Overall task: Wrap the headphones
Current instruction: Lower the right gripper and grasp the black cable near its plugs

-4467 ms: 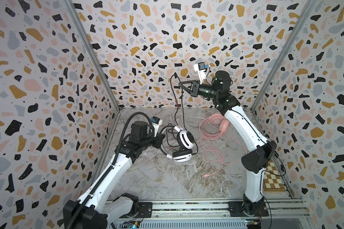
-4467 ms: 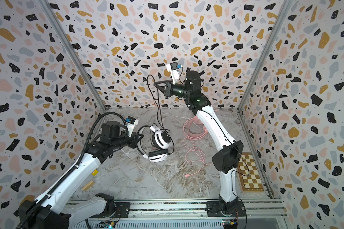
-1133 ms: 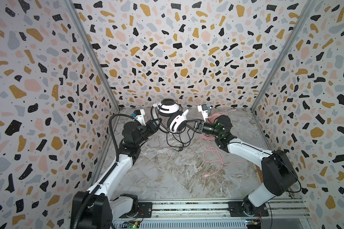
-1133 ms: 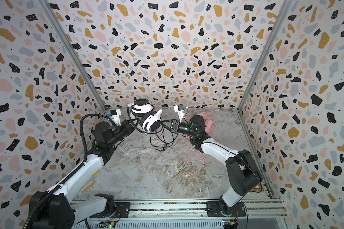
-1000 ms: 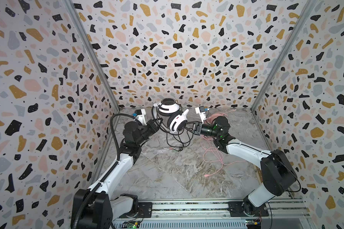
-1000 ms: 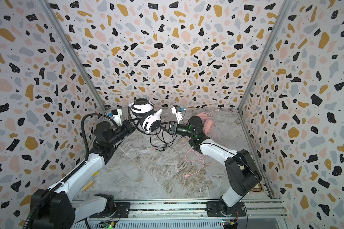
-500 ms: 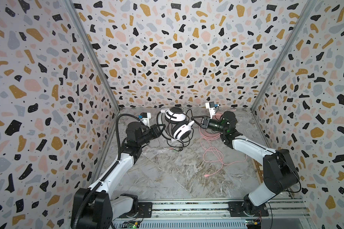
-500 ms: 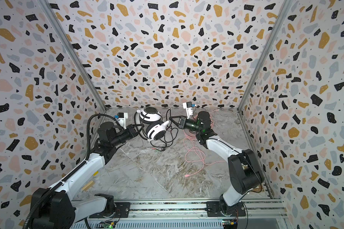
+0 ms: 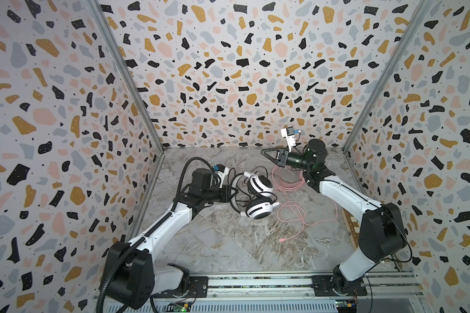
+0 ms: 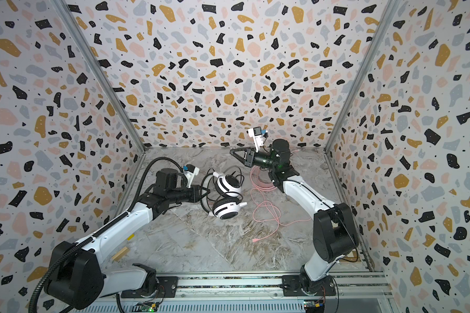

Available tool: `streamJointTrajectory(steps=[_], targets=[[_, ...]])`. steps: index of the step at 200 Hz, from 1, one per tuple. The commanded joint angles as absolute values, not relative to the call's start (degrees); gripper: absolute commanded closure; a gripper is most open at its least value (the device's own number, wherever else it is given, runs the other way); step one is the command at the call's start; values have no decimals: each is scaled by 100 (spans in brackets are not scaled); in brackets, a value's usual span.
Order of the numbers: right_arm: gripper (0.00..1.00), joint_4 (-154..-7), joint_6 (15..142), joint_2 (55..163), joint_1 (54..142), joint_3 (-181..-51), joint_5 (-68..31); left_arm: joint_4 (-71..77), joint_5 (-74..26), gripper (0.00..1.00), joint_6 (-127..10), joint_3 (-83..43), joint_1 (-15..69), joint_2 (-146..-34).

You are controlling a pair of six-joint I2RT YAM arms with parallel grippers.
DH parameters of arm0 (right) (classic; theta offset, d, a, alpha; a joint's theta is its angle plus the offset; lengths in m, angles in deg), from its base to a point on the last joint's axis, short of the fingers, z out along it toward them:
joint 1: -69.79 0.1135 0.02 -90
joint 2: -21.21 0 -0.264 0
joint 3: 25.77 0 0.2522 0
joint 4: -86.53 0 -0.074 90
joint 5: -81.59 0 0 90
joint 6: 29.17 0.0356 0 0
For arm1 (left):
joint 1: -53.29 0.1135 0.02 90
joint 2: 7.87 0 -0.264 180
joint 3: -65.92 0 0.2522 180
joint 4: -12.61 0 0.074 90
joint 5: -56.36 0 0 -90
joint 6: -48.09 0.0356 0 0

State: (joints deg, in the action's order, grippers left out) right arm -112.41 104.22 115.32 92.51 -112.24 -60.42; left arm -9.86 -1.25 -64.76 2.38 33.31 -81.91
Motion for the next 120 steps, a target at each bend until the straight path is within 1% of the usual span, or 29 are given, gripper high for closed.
streamJointTrajectory(steps=[1,33,46,54,68,75,86,92,102,111,120], targets=[[86,-11266,10374,11553,9229,-11479,-6408,-1287,-294,100,-6025,-85,3167,-8244],[86,-11819,10838,11786,9214,-11497,-6653,-1649,-454,100,-5775,-267,2983,-8467],[82,-11651,10776,11888,9161,-11491,-6714,-1677,-492,100,-5769,-316,2979,-8458],[81,-11419,10654,11890,9089,-11430,-6715,-1713,-528,100,-5777,-372,2982,-8446],[79,-11299,10544,11765,8947,-10990,-6536,-1954,-622,100,-5673,-550,2998,-8427],[76,-11165,10410,11684,8877,-10761,-6412,-2136,-693,100,-5585,-673,3029,-8397],[71,-10257,9764,11607,8802,-10666,-6053,-2296,-710,100,-5527,-784,3106,-8315],[67,-9487,9249,11611,8799,-10768,-5691,-2338,-671,100,-5514,-811,3156,-8252],[64,-8233,8396,11698,8860,-10989,-5077,-2359,-590,100,-5535,-806,3247,-8139],[61,-7567,7904,11821,8951,-11066,-4597,-2364,-520,100,-5571,-758,3301,-8055],[58,-7221,7586,11938,9058,-11065,-4311,-2364,-473,100,-5598,-684,3324,-7996]])
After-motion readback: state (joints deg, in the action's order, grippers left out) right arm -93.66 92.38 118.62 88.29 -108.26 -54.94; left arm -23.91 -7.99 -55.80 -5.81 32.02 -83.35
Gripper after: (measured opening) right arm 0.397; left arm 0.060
